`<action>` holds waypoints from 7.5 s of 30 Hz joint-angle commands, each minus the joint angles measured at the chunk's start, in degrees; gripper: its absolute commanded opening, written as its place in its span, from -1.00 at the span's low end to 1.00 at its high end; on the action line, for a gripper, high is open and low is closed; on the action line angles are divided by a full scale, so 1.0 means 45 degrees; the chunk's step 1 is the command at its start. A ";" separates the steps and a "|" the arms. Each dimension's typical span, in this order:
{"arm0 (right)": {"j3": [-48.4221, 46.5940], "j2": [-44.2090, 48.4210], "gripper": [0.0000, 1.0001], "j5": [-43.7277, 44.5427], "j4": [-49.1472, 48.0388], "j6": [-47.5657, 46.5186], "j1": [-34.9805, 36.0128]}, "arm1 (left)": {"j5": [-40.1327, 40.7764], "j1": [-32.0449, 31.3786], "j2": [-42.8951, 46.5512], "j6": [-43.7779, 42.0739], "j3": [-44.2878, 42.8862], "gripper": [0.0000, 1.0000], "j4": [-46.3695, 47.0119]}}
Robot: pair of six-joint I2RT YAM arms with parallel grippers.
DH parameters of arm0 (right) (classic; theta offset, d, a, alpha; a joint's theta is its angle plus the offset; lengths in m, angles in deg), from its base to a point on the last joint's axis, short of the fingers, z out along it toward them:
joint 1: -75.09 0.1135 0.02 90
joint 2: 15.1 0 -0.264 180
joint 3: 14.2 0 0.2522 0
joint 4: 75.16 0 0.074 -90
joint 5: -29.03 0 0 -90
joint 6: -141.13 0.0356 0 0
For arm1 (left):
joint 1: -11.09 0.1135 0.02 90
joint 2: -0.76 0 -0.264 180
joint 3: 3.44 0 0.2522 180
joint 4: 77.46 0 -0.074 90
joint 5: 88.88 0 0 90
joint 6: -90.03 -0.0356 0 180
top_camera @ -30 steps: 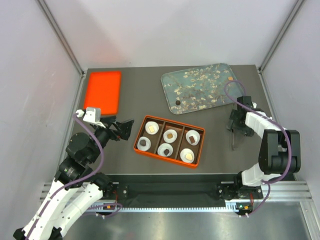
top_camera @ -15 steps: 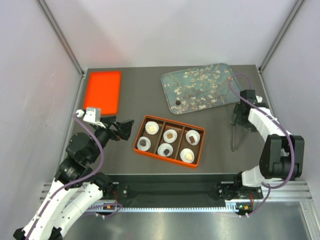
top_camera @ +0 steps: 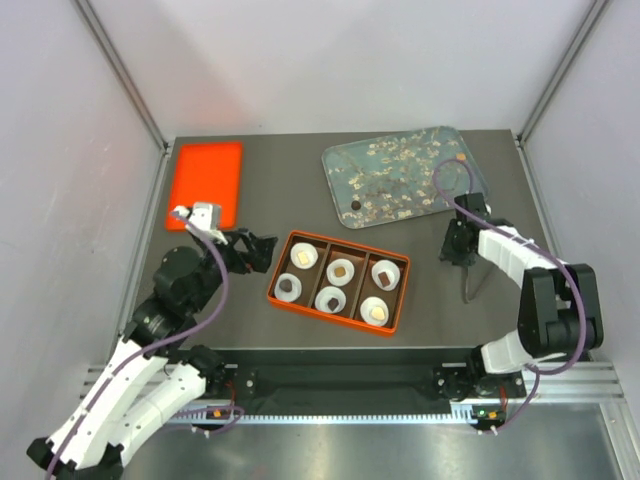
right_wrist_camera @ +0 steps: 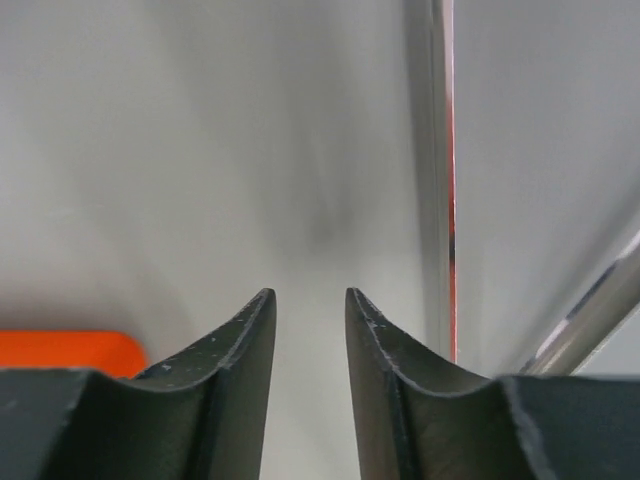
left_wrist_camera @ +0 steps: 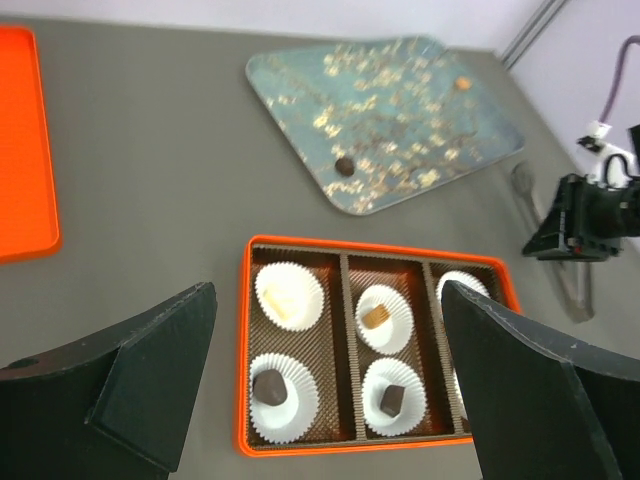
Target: Pack the chocolate
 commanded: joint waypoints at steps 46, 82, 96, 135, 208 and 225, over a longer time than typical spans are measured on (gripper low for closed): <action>0.3363 0.7428 1.00 -0.2114 -0.3568 -0.1022 0.1577 | 0.0034 0.7020 -2.0942 -0.2316 -1.3281 0.25 -0.3198; -0.1032 0.5571 0.99 -0.6038 -0.5948 -0.2735 0.1870 | -0.8283 0.5502 -1.3976 -0.1009 -1.3598 -1.00 -0.5817; 0.2193 0.8619 0.94 -0.8030 -1.0935 -1.1305 0.2182 | -0.9656 0.1239 -0.9714 -0.0636 -0.9514 -1.00 -0.5188; -0.4567 0.2467 0.19 -0.3208 -0.1537 -2.3795 0.8061 | -1.0262 -0.0245 -1.1157 -0.2590 -1.0878 -1.00 -0.6752; -0.3377 0.2896 -1.00 -1.7270 -1.1828 0.2318 0.1966 | -1.8016 0.5341 -1.2641 1.0007 -0.8026 0.78 1.3990; -0.3298 0.2741 -0.22 -1.5868 -0.9252 0.1223 0.1695 | -1.6281 0.5048 -1.2974 1.5589 -0.5450 -1.00 2.0638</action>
